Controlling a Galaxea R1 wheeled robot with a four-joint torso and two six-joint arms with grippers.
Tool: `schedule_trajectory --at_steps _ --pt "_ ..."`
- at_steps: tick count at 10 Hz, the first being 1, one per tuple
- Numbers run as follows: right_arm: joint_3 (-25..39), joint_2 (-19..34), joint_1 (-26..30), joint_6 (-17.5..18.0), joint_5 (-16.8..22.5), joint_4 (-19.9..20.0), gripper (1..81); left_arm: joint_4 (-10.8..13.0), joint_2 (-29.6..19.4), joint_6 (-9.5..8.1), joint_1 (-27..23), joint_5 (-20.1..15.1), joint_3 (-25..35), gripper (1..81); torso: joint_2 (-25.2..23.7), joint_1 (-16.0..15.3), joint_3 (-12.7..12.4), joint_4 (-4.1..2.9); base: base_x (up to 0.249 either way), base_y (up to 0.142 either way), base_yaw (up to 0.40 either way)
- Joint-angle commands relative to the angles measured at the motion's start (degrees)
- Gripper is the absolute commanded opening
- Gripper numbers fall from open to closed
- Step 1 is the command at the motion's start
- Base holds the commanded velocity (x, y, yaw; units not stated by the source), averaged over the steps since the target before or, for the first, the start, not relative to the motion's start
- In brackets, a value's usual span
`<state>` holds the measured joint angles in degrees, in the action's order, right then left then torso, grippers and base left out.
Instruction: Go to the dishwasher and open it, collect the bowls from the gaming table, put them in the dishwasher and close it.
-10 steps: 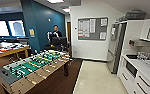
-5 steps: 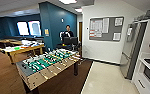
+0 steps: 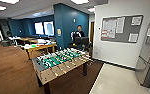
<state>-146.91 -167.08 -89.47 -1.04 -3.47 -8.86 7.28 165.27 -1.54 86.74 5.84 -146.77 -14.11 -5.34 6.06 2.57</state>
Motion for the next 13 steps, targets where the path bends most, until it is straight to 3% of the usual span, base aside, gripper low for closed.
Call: schedule_trajectory --at_steps 1,13 --pt "0.1 0.2 3.1 -0.3 2.4 0.1 81.1 0.6 -0.5 0.21 -3.0 -2.5 0.1 81.1 0.0 0.0 0.0 0.00 0.000 0.000 0.339" --pt "0.0 -0.4 3.3 -0.3 2.4 -0.1 81.1 0.8 0.0 0.22 -3.0 -2.8 -0.2 81.1 0.0 0.0 0.0 0.00 0.000 0.000 0.339"
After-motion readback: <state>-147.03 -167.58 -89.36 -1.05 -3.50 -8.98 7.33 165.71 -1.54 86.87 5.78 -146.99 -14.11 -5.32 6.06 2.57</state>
